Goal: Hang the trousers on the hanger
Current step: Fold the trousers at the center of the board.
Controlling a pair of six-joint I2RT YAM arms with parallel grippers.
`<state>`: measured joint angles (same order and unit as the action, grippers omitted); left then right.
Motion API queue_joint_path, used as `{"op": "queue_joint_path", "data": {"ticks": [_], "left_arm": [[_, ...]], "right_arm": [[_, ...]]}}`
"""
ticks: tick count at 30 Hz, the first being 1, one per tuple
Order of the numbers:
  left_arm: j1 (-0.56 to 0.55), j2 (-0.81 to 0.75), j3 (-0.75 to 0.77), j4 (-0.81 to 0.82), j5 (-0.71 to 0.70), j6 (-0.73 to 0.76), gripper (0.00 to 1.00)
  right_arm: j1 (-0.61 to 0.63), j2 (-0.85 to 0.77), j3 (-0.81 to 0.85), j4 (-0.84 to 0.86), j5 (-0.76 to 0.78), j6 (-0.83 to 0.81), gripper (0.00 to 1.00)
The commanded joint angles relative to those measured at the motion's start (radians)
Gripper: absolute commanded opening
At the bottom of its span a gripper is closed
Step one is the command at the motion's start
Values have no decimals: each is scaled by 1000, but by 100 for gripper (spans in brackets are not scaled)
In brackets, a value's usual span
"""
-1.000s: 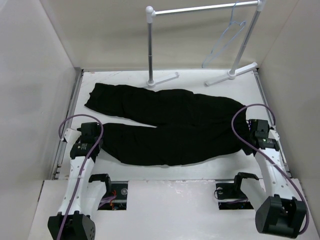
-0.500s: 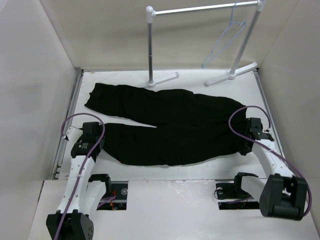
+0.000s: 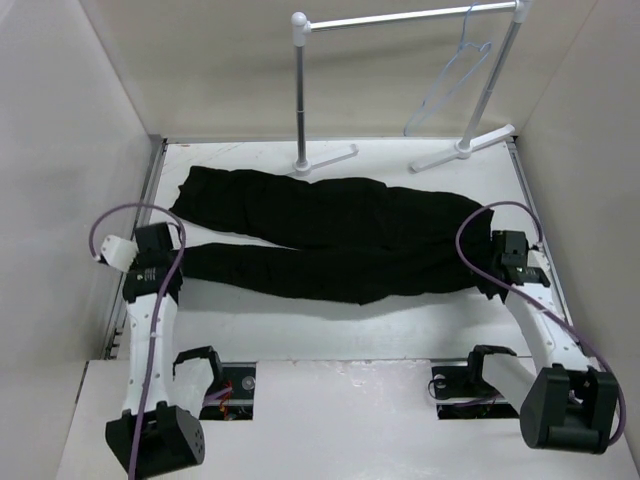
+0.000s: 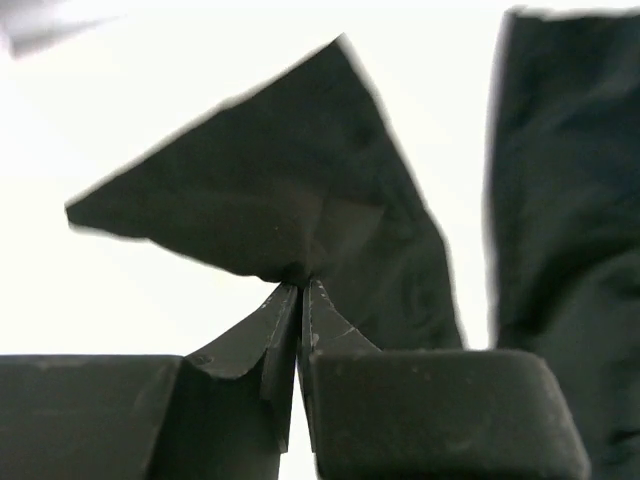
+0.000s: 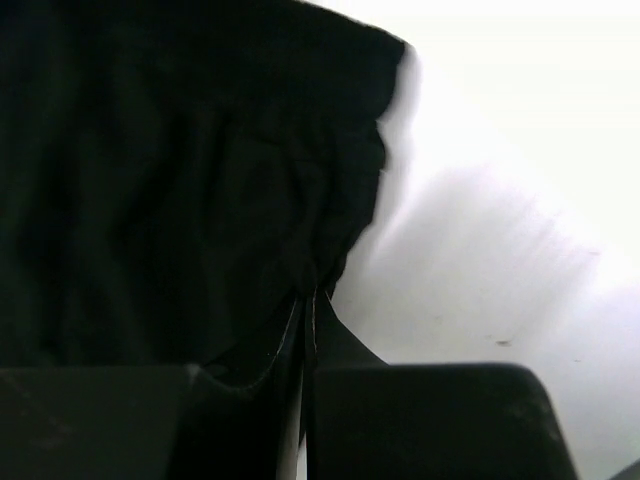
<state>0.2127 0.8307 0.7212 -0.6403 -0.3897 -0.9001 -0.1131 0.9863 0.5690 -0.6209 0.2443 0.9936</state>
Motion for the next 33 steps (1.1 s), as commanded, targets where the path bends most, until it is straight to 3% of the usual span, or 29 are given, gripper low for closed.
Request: {"op": "queue_joint_path", "data": {"ticks": [1, 7, 12, 17, 26, 28, 33], "left_arm": [[18, 63, 168, 50, -75, 76, 3], [-28, 336, 369, 217, -113, 107, 3], [-74, 603, 575, 339, -115, 131, 3], [-89, 910, 878, 360, -60, 219, 3], [-97, 1427, 1463, 258, 5, 354, 8], [-97, 1498, 1538, 264, 31, 368, 13], [-108, 1455, 1471, 382, 81, 391, 51]], "right_arm": [[36, -31, 72, 20, 26, -21, 5], [33, 23, 208, 18, 41, -24, 5], [39, 219, 403, 58, 46, -59, 5], [30, 460, 633, 87, 17, -99, 5], [0, 918, 1080, 15, -20, -135, 10], [3, 992, 1144, 18, -13, -124, 16], [13, 1016, 1178, 82, -48, -113, 65]]}}
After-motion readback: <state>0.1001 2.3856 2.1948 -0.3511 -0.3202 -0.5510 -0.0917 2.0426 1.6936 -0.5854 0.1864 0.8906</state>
